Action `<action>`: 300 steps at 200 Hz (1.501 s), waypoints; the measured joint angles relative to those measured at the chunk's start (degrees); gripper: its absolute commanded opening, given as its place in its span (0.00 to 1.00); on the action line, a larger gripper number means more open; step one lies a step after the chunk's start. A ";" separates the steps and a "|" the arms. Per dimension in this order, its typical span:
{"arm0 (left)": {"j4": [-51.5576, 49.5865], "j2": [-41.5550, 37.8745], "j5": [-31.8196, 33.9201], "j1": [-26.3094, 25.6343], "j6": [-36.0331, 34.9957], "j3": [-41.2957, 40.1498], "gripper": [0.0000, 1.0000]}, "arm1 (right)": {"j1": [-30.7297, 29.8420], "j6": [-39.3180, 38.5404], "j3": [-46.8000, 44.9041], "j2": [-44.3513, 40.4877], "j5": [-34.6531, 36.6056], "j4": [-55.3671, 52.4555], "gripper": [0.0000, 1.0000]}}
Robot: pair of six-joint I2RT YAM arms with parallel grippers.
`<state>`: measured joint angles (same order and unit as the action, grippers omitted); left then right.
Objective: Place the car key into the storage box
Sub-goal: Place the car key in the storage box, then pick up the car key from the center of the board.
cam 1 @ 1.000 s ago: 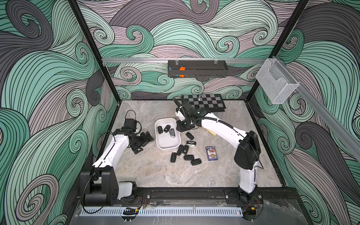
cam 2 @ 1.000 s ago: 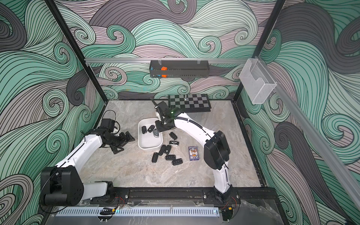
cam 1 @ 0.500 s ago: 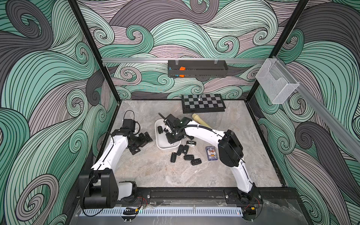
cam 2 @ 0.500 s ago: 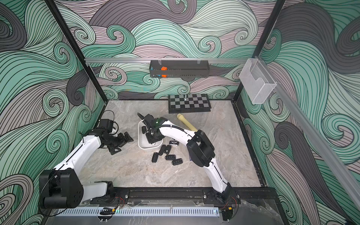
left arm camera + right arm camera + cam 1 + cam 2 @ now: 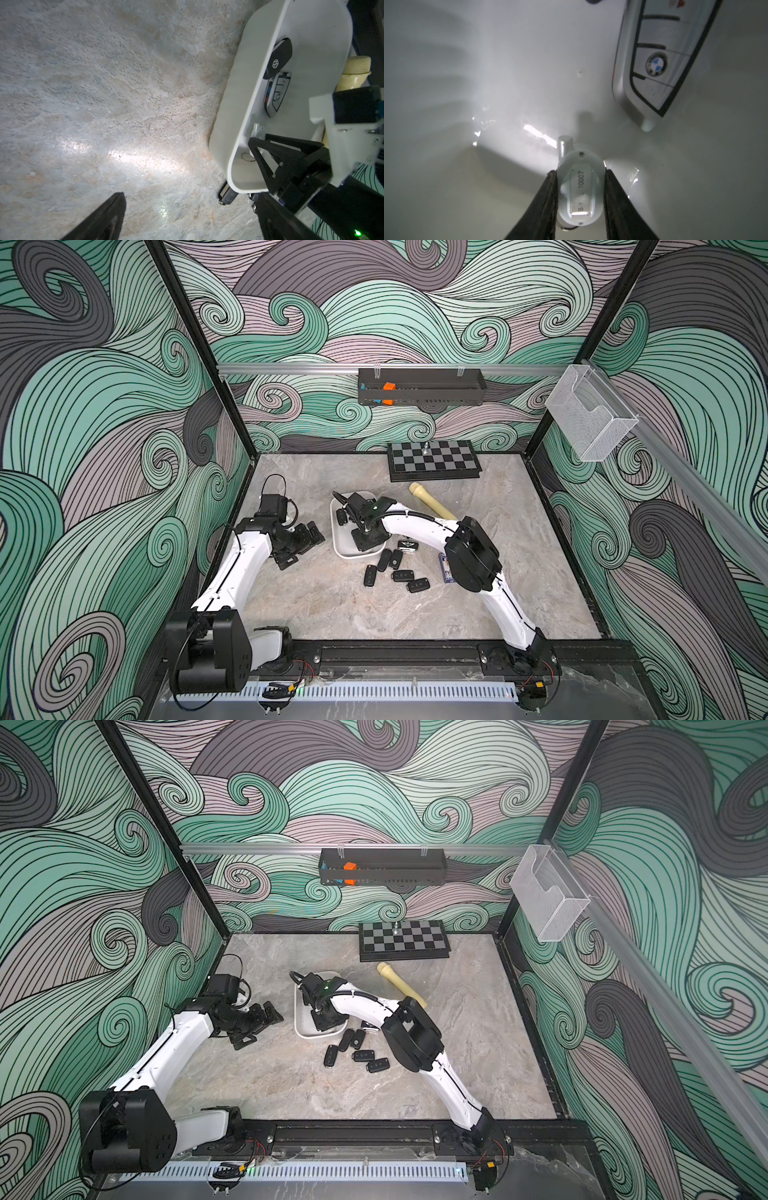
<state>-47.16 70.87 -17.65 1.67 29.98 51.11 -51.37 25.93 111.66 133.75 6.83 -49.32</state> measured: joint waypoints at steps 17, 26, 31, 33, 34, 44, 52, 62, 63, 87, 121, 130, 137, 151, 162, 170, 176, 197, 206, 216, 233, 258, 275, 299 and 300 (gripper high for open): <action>0.00 0.00 -0.04 0.20 0.00 -0.04 0.99 | -0.04 -0.02 1.20 0.96 1.27 -0.39 0.38; 0.02 0.00 -0.11 0.20 0.00 -0.09 0.99 | -0.04 -0.13 1.95 1.36 1.75 -0.63 0.43; 0.07 0.00 -0.13 0.20 0.00 -0.17 0.99 | -0.04 0.02 2.36 1.53 1.97 -0.79 0.45; 0.07 0.00 -0.13 0.20 0.00 -0.20 0.99 | -0.04 -0.24 2.60 1.64 2.10 -0.94 0.46; 0.07 0.00 -0.15 0.20 0.00 -0.24 0.99 | -0.04 -0.26 2.69 1.66 2.14 -0.98 0.46; 0.09 0.00 -0.15 0.20 0.00 -0.44 0.99 | -0.04 0.00 3.63 1.90 2.58 -1.31 0.54; 0.26 -0.02 -0.17 0.20 0.00 -0.70 0.99 | -0.04 -0.37 4.20 1.92 3.04 -1.42 0.57; 0.37 -0.02 -0.31 0.20 0.00 -0.94 0.99 | -0.04 -0.50 4.90 1.92 3.43 -1.64 0.60; 0.39 -0.02 -0.33 0.20 0.00 -0.96 0.99 | -0.04 -0.28 5.01 1.92 3.45 -1.70 0.60; 1.03 -0.04 -1.33 0.20 0.00 -1.66 0.99 | -0.04 -0.72 6.58 1.77 3.96 -1.95 0.65; 2.86 -0.28 -3.85 0.17 0.00 -3.98 0.99 | -0.04 -0.92 6.75 -1.46 4.20 -2.34 0.80; 3.34 -0.28 -4.55 0.00 0.00 -4.59 0.99 | -0.04 -0.52 6.21 -3.45 4.39 -2.40 0.85; 3.56 -0.28 -4.96 -0.28 0.00 -4.94 0.99 | -0.04 -0.20 5.44 -5.40 4.68 -2.40 0.91; 4.28 -0.28 -5.77 -1.11 0.00 -5.38 0.99 | -0.04 0.26 3.61 -9.84 5.09 -2.43 0.99; 4.90 -0.44 -6.16 -2.05 0.00 -5.55 0.99 | -0.04 0.00 1.66 -13.53 5.16 -2.23 0.99; 5.20 -0.81 -6.40 -2.86 -0.02 -5.64 0.99 | -0.04 0.00 -0.04 -16.26 5.16 -2.12 0.99; 5.49 -1.25 -6.54 -3.50 -0.04 -5.81 0.99 | -0.04 0.02 -1.73 -18.47 5.14 -1.95 0.99; 5.95 -3.67 -6.54 -6.08 -0.33 -6.71 0.98 | -0.04 0.02 -8.46 -25.53 4.76 -1.73 0.99; 5.97 -4.90 -6.40 -7.26 -0.42 -7.15 0.97 | -0.04 0.02 -11.72 -28.28 4.52 -1.73 0.99; 5.92 -6.32 -6.01 -8.55 -0.46 -7.65 0.96 | -0.04 0.02 -15.74 -31.17 3.69 -1.64 0.99; 5.88 -8.22 -5.14 -10.58 -0.44 -8.17 0.94 | -0.04 0.24 -23.04 -36.33 2.43 -1.86 0.99; 5.86 -10.08 -3.19 -13.97 -0.31 -8.61 0.92 | -0.04 1.05 -33.03 -44.39 -0.15 -2.58 0.99; 5.92 -11.56 -1.18 -17.38 0.46 -9.66 0.91 | -0.02 2.01 -38.69 -49.72 -1.88 -2.67 0.99; 6.82 -13.00 2.14 -22.64 2.23 -12.07 0.90 | 0.11 3.78 -45.51 -55.60 -3.98 -2.38 0.99; 6.95 -13.05 2.32 -23.10 2.34 -12.28 0.90 | 0.15 3.89 -45.92 -55.89 -4.04 -2.32 0.99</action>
<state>-40.21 57.82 -15.33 -21.43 32.32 38.83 -51.22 29.82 65.73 77.87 2.79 -51.64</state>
